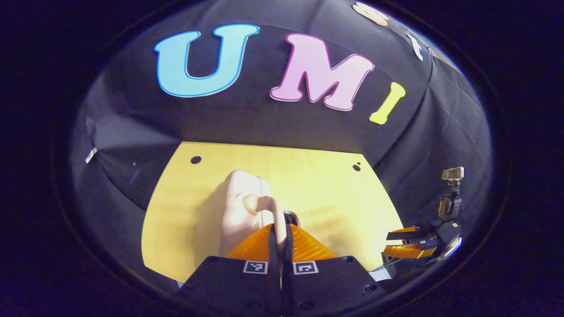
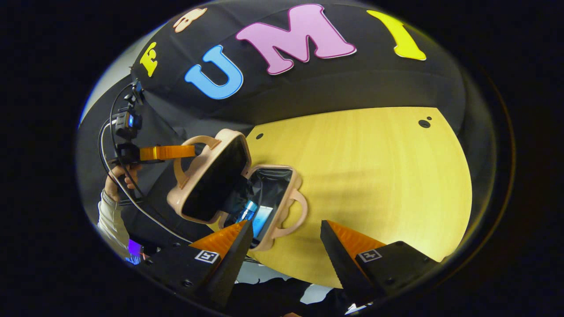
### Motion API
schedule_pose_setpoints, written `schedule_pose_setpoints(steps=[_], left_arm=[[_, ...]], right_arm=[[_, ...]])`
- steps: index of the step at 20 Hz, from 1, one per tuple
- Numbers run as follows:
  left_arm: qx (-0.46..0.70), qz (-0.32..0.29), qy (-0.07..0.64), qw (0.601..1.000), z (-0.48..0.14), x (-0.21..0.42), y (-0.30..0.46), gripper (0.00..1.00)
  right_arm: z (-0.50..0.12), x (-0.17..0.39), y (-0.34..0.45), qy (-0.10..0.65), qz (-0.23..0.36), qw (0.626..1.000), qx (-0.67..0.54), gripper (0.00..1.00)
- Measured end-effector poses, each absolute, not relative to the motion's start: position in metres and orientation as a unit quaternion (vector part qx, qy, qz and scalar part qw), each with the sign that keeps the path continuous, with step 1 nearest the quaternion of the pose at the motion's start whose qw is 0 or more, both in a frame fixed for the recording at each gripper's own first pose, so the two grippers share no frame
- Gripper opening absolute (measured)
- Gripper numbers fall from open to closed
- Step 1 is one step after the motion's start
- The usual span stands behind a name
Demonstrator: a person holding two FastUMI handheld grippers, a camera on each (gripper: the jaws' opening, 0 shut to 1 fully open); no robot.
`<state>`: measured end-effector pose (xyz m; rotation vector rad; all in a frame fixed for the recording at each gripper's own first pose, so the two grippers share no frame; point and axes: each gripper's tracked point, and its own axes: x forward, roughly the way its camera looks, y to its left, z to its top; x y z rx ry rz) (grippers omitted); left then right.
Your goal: First open the suitcase, pack the skin care products into it, and then close the suitcase.
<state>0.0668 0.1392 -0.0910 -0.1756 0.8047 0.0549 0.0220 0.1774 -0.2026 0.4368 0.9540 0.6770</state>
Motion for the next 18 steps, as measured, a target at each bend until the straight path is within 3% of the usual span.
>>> schedule_pose_setpoints(steps=[7,15,17,18], left_arm=[[-0.151,-0.025,0.466,0.872,-0.195,0.084,0.063,0.07],[-0.095,-0.054,0.545,0.831,-0.277,0.089,0.025,0.10],[-0.092,-0.047,0.540,0.836,-0.283,0.091,0.021,0.16],[-0.085,-0.038,0.536,0.839,-0.284,0.091,0.027,0.24]], right_arm=[[-0.213,0.021,0.124,0.447,0.277,0.823,0.215,0.97],[-0.199,0.024,0.106,0.414,0.270,0.840,0.222,0.97],[-0.195,0.025,0.102,0.403,0.269,0.847,0.220,0.97],[-0.194,0.025,0.102,0.400,0.269,0.847,0.224,0.98]])
